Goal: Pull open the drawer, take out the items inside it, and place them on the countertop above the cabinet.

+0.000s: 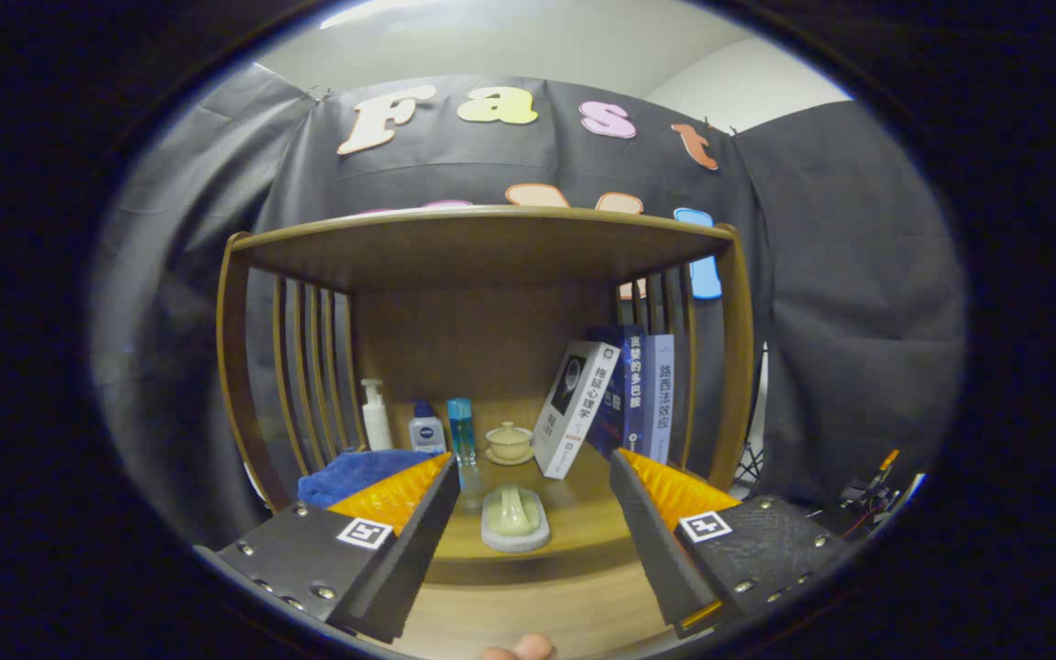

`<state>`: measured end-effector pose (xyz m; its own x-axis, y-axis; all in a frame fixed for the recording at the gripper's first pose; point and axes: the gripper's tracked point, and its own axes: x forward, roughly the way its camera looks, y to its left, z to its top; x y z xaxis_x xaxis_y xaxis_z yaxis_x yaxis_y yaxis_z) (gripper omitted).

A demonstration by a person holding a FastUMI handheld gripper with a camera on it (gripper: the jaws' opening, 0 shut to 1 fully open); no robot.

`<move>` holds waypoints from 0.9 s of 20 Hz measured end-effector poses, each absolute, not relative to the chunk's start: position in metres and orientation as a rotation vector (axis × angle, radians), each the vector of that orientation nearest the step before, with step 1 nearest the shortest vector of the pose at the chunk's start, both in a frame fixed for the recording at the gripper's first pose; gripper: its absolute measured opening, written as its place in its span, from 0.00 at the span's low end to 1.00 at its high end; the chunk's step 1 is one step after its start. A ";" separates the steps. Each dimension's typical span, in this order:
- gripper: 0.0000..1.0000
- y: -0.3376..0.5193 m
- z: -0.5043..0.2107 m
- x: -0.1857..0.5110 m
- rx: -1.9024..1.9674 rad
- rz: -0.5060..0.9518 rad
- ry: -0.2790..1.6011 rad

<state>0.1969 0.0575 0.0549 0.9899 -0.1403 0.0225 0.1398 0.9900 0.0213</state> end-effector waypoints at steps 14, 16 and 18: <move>0.98 0.063 -0.048 0.096 0.011 -0.140 0.051; 0.98 0.066 -0.057 0.088 0.015 -0.123 0.051; 0.98 0.067 -0.071 0.080 -0.001 -0.111 0.069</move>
